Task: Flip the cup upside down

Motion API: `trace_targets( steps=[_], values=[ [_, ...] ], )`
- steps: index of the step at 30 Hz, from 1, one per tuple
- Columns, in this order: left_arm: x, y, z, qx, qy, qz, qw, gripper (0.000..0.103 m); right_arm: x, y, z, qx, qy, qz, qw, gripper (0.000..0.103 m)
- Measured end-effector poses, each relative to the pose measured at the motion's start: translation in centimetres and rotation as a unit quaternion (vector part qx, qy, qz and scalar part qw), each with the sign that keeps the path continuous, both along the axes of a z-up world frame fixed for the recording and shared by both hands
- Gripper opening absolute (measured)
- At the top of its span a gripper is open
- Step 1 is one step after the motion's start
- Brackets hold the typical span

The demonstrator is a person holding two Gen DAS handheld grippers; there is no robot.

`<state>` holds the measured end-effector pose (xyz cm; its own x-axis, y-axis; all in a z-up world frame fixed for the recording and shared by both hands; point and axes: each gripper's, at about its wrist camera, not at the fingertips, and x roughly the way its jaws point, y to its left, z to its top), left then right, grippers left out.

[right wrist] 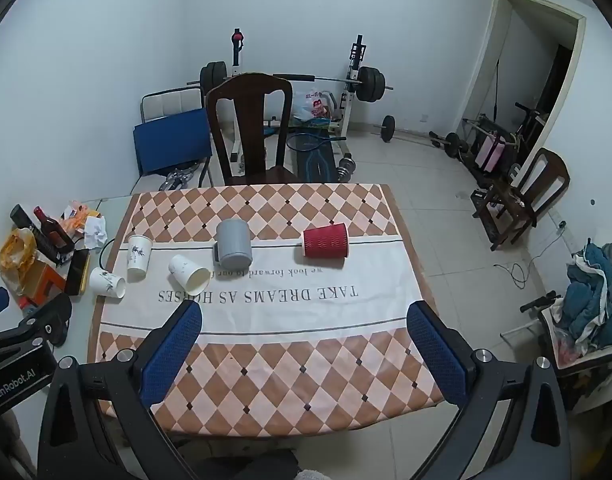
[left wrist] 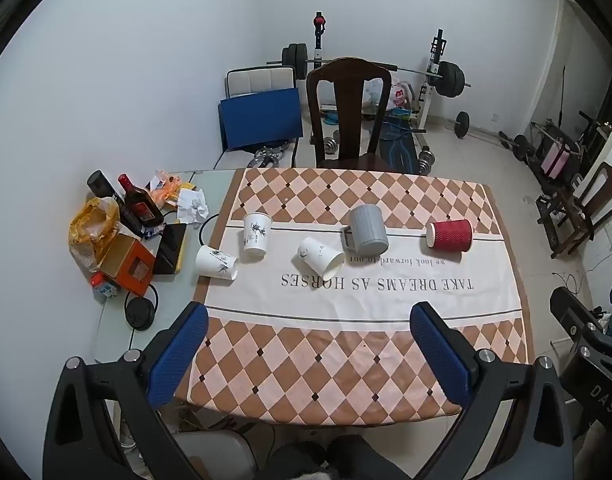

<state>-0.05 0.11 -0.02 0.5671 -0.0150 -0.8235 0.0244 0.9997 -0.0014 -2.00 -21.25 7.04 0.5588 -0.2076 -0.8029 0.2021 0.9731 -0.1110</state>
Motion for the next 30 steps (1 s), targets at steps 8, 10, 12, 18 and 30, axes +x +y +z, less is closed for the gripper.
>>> trace_targets(
  steps=[8, 10, 12, 18, 30],
  values=[
    [0.0, -0.5, 0.1, 0.008, -0.001, -0.001, 1.0, 0.103, 0.1, -0.3, 0.0, -0.003, 0.003, -0.008, 1.0, 0.103],
    [-0.2, -0.6, 0.3, 0.007, -0.002, -0.001, 1.0, 0.103, 0.1, -1.0, -0.3, -0.003, 0.003, -0.009, 1.0, 0.103],
    [-0.2, -0.7, 0.3, 0.006, -0.002, -0.002, 1.0, 0.103, 0.0, -1.5, -0.2, -0.001, 0.002, -0.011, 1.0, 0.103],
    [-0.5, -2.0, 0.4, 0.008, -0.003, -0.004, 1.0, 0.103, 0.1, -1.2, 0.0, -0.002, -0.002, -0.007, 1.0, 0.103],
    [-0.2, -3.6, 1.3, 0.008, -0.001, -0.01, 0.9999, 0.103, -0.3, -0.9, -0.3, -0.005, -0.003, -0.008, 1.0, 0.103]
  ],
)
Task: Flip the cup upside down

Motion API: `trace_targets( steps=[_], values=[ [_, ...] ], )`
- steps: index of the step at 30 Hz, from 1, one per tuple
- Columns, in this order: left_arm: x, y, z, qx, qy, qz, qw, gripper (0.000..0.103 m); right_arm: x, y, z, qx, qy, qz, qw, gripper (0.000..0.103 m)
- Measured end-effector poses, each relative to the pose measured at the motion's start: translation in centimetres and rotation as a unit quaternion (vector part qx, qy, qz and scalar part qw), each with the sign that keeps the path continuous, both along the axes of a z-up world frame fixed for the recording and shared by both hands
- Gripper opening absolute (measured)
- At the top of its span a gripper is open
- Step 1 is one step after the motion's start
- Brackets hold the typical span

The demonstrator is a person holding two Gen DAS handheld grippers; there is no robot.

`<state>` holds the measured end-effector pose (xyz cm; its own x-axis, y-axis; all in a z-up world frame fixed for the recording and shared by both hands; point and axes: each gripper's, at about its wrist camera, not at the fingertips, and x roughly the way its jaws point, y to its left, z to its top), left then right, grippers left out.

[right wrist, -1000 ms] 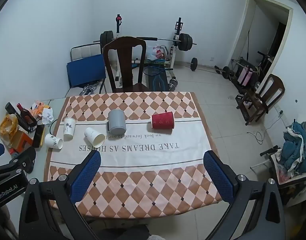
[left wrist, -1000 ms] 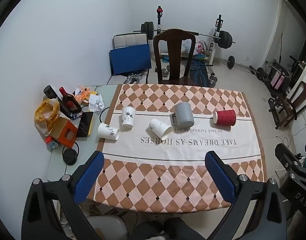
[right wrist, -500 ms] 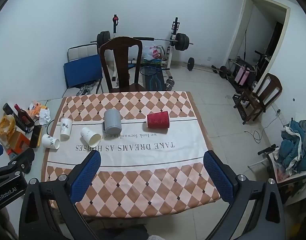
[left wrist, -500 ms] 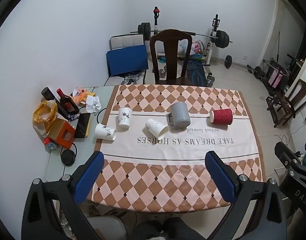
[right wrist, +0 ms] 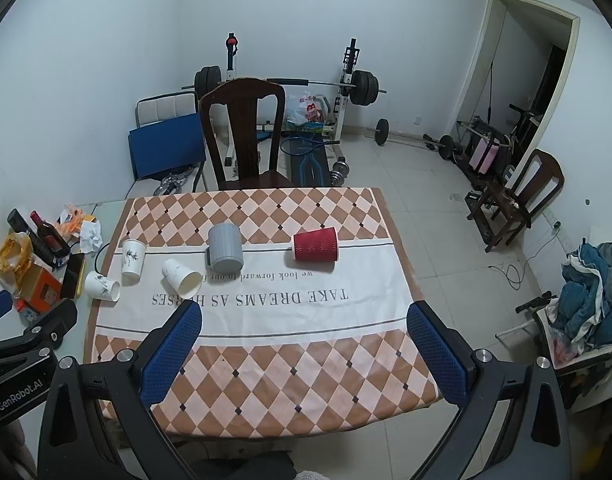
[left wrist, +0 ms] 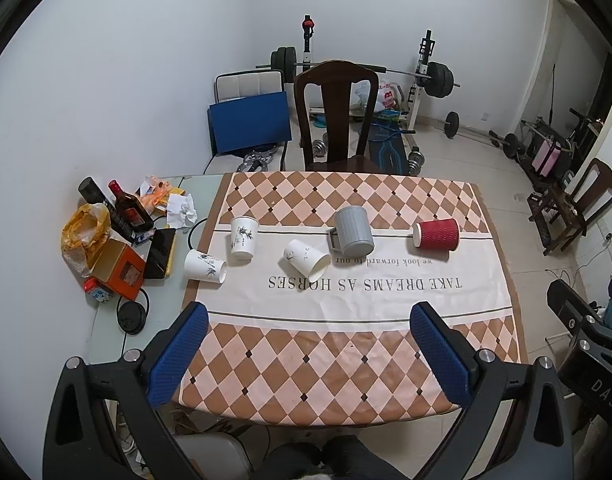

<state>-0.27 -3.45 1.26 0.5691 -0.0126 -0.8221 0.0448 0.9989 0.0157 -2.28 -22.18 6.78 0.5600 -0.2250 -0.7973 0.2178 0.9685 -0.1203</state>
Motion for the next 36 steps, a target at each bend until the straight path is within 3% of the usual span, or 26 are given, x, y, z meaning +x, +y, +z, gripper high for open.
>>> trace_targets(
  steps=[24, 29, 36],
  values=[
    [0.3, -0.8, 1.5, -0.012, -0.006, -0.003, 0.9999, 0.103, -0.6, -0.3, 0.3, 0.001, -0.008, -0.001, 1.0, 0.103],
    [0.2, -0.1, 1.8, -0.017, -0.009, -0.004, 0.9998, 0.103, 0.4, 0.1, 2.7, -0.001, -0.008, 0.001, 1.0, 0.103],
    [0.1, 0.0, 2.2, -0.021, -0.015, -0.006, 0.9996, 0.103, 0.7, 0.2, 3.2, -0.001, -0.01, 0.001, 1.0, 0.103]
  ],
)
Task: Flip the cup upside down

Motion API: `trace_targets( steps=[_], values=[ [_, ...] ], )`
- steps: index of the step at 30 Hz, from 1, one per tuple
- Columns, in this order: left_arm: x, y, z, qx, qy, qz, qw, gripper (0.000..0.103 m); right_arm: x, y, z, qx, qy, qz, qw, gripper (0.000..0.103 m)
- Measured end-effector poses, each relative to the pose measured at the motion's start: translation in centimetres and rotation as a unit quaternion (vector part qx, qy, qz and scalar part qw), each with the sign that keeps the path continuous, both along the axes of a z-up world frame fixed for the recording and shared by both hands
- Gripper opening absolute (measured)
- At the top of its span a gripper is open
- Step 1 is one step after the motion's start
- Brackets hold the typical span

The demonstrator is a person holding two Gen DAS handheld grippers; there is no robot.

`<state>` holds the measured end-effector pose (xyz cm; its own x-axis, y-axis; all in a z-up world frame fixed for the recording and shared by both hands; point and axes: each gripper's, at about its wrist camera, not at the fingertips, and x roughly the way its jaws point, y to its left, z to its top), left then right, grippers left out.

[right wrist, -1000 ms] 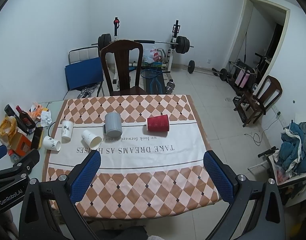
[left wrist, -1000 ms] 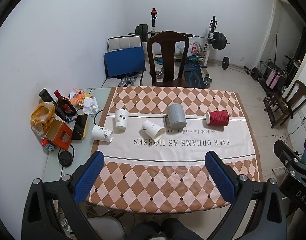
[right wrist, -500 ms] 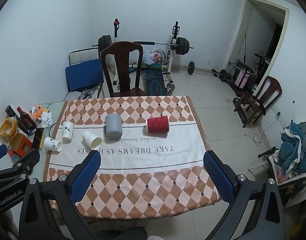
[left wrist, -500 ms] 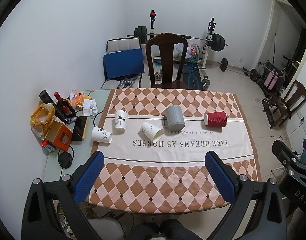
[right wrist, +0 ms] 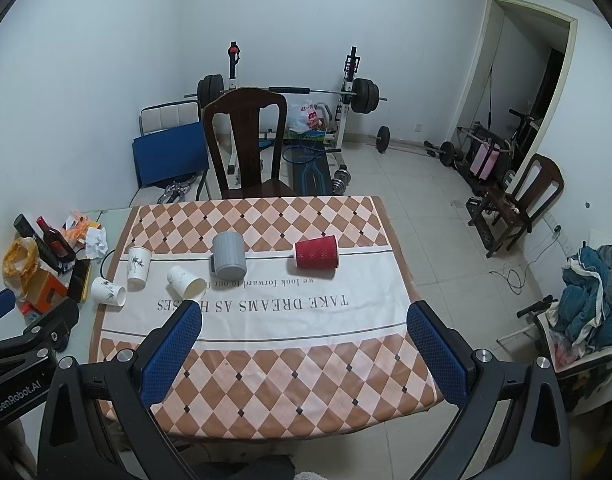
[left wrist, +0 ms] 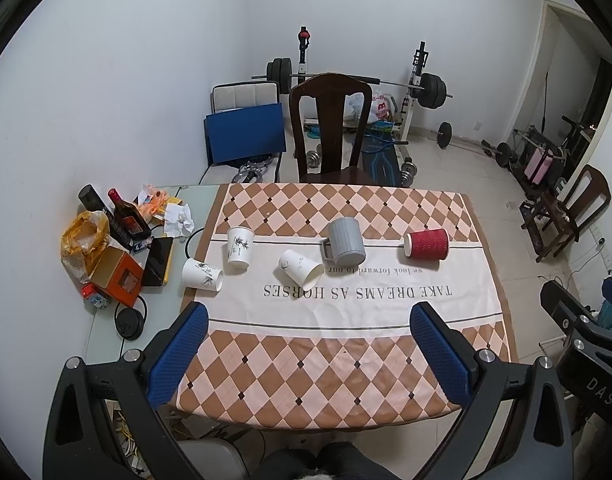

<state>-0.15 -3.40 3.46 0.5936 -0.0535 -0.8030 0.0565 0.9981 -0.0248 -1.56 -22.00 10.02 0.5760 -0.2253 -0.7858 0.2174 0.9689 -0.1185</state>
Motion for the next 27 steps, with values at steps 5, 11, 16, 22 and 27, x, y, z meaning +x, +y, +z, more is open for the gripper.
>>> trace_targets(
  steps=[5, 11, 16, 22, 27],
  values=[
    [-0.19, -0.24, 0.06, 0.0, -0.002, 0.0, 1.0, 0.103, -0.02, 0.03, 0.19, 0.001, -0.001, -0.001, 1.0, 0.103],
    [-0.36, -0.2, -0.05, 0.001, -0.003, 0.0, 1.0, 0.103, -0.2, 0.13, 0.29, 0.001, -0.003, 0.001, 1.0, 0.103],
    [-0.36, -0.27, 0.0, 0.0, -0.003, 0.0, 1.0, 0.103, -0.18, 0.16, 0.36, 0.001, -0.003, 0.001, 1.0, 0.103],
    [-0.5, -0.32, -0.08, 0.001, -0.004, 0.0, 1.0, 0.103, -0.42, 0.15, 0.31, 0.002, -0.005, 0.0, 1.0, 0.103],
    [-0.48, -0.53, -0.11, -0.002, -0.001, 0.0, 1.0, 0.103, -0.28, 0.57, 0.48, 0.003, -0.005, 0.0, 1.0, 0.103]
  ],
)
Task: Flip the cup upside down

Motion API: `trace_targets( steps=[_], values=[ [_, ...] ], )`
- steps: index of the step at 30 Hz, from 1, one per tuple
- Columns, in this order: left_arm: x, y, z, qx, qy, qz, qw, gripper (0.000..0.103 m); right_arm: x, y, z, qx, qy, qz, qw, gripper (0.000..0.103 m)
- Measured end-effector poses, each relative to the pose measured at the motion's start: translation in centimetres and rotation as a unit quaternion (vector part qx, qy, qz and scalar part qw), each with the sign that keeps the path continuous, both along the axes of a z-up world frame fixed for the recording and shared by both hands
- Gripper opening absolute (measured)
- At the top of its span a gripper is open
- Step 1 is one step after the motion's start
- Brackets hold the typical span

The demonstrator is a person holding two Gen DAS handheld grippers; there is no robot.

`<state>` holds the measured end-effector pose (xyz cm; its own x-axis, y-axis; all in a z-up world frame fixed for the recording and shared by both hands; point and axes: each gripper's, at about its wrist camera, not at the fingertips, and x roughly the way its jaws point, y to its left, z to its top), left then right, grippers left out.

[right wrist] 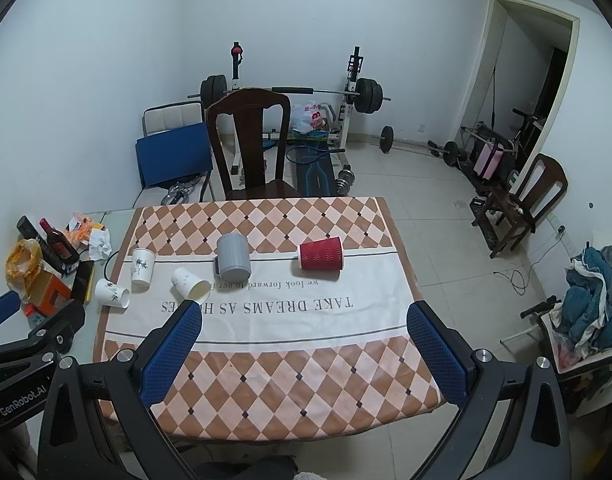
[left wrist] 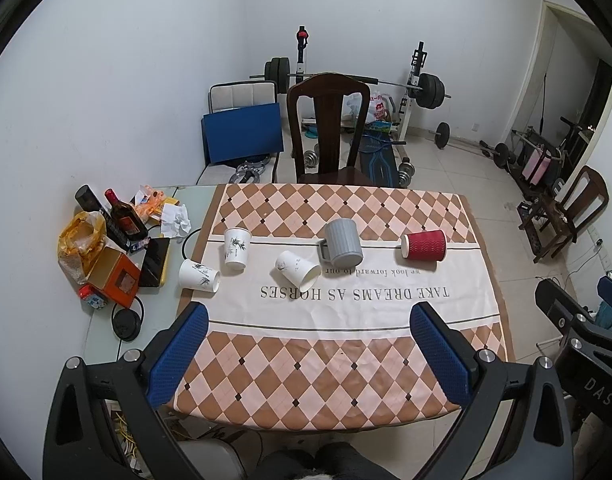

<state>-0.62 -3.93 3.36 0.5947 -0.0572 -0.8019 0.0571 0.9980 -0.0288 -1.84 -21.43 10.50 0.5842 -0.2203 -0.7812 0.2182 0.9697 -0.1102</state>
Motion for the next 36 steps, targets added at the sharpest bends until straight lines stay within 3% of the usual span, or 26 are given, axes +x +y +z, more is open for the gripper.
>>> trace_targets(
  steps=[5, 9, 17, 23, 32, 36],
  values=[
    [0.6, -0.1, -1.6, 0.003, 0.005, 0.012, 0.9999, 0.103, 0.9, 0.7, -0.5, 0.0, 0.013, -0.003, 1.0, 0.103],
    [2.2, 0.0, -4.8, 0.014, 0.033, 0.029, 0.9989, 0.103, 3.2, 0.8, -3.7, 0.012, 0.055, 0.004, 0.998, 0.103],
    [6.2, 2.1, -12.6, 0.041, 0.102, 0.088, 0.99, 0.103, 7.8, 0.5, -12.9, 0.017, 0.141, 0.023, 0.99, 0.103],
    [8.9, 2.9, -17.6, 0.059, 0.142, 0.105, 0.9824, 0.103, 10.7, -1.1, -21.6, 0.03, 0.187, 0.039, 0.981, 0.103],
    [14.4, 4.0, -24.9, 0.074, 0.215, 0.074, 0.9709, 0.103, 15.9, 0.1, -31.8, 0.031, 0.26, 0.043, 0.964, 0.103],
    [17.7, 3.9, -27.4, 0.129, 0.228, 0.014, 0.9651, 0.103, 18.0, -0.2, -35.7, 0.031, 0.301, 0.025, 0.953, 0.103]
  ],
)
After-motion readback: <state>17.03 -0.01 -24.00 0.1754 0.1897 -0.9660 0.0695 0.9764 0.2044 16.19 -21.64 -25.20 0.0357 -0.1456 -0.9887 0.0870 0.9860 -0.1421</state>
